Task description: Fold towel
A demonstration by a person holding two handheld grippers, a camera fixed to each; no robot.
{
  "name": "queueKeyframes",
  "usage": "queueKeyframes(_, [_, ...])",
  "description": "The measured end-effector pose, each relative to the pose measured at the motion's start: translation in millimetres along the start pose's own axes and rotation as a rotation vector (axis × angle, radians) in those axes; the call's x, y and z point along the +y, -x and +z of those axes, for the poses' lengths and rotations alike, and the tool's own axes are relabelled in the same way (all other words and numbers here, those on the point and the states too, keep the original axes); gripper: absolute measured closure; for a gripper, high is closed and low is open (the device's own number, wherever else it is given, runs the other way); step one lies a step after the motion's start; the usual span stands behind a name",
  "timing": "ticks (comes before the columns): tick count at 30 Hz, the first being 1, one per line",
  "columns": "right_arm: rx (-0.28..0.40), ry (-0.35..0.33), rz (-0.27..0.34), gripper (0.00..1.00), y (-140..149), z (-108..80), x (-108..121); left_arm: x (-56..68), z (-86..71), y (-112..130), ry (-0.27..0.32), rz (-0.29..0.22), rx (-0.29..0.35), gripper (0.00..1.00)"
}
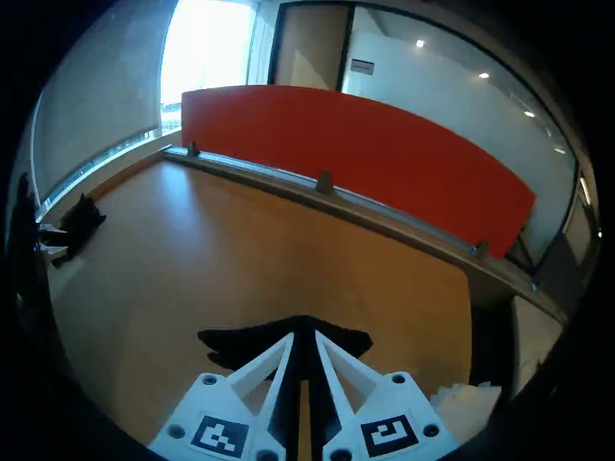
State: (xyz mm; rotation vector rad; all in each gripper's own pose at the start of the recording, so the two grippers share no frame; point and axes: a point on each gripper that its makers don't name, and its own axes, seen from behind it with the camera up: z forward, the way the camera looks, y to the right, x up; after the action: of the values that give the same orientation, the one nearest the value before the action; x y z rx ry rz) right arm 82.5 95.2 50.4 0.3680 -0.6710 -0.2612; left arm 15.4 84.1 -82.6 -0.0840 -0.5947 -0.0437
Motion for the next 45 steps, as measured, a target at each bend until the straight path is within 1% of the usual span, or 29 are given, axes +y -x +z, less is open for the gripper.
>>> queueKeyframes(9, [-0.020,0.027,0.031,0.96,13.2,-3.8,35.7,4.4,0.2,-1.8,-0.007,0.006,0.000,0.02])
queueKeyframes(18, [-0.046,0.044,0.044,0.96,28.5,-6.3,57.2,12.0,2.7,-3.4,-0.006,0.014,-0.002,0.02])
queueKeyframes(26, [-0.055,0.052,0.041,0.96,35.5,-9.1,63.7,19.3,4.8,-4.6,0.001,0.021,-0.003,0.02])
queueKeyframes(33, [-0.073,0.064,0.040,0.96,47.7,-15.1,66.6,21.5,3.9,-4.9,0.004,0.025,-0.002,0.02])
queueKeyframes(39, [-0.105,0.085,0.070,0.96,75.3,-25.0,69.3,20.2,2.0,-4.0,0.003,0.026,-0.002,0.02])
queueKeyframes(45, [-0.149,0.110,0.116,0.96,114.8,-35.6,68.7,19.8,1.4,-1.3,0.004,0.026,-0.006,0.02])
